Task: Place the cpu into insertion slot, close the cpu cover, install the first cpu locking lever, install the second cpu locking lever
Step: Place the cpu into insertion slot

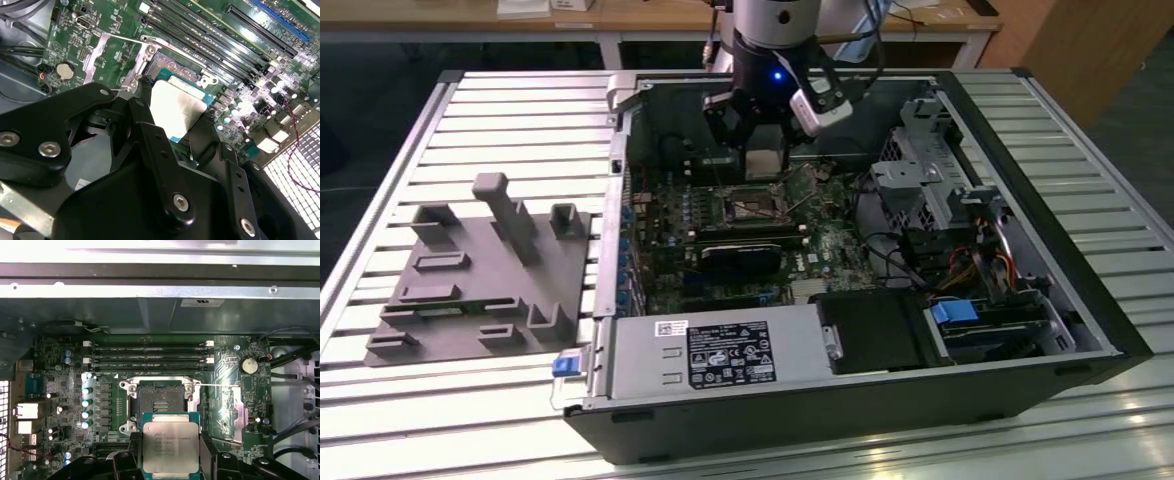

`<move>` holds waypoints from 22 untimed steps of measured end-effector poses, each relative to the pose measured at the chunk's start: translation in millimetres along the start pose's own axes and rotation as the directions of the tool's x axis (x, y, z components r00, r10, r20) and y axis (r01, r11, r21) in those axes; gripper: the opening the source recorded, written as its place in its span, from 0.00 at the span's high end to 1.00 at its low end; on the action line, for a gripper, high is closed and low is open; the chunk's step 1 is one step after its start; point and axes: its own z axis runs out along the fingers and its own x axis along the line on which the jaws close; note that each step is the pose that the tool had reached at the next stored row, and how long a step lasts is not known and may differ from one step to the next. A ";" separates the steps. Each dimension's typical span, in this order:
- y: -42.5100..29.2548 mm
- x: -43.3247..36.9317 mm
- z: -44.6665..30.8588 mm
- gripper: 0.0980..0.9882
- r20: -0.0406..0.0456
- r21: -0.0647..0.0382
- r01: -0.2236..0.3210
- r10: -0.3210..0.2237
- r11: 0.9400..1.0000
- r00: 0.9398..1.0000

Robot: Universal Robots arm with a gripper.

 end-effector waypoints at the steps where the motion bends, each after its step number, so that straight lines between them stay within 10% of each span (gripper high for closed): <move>1: 0.0 0.0 0.9 0.51 0.000 0.001 0.000 0.000 1.000 1.000; 12: -0.4 0.2 6.0 0.51 0.009 0.008 -0.120 0.120 0.993 0.993; 22: -0.7 0.3 10.3 0.51 0.022 0.010 -0.298 0.298 0.954 0.954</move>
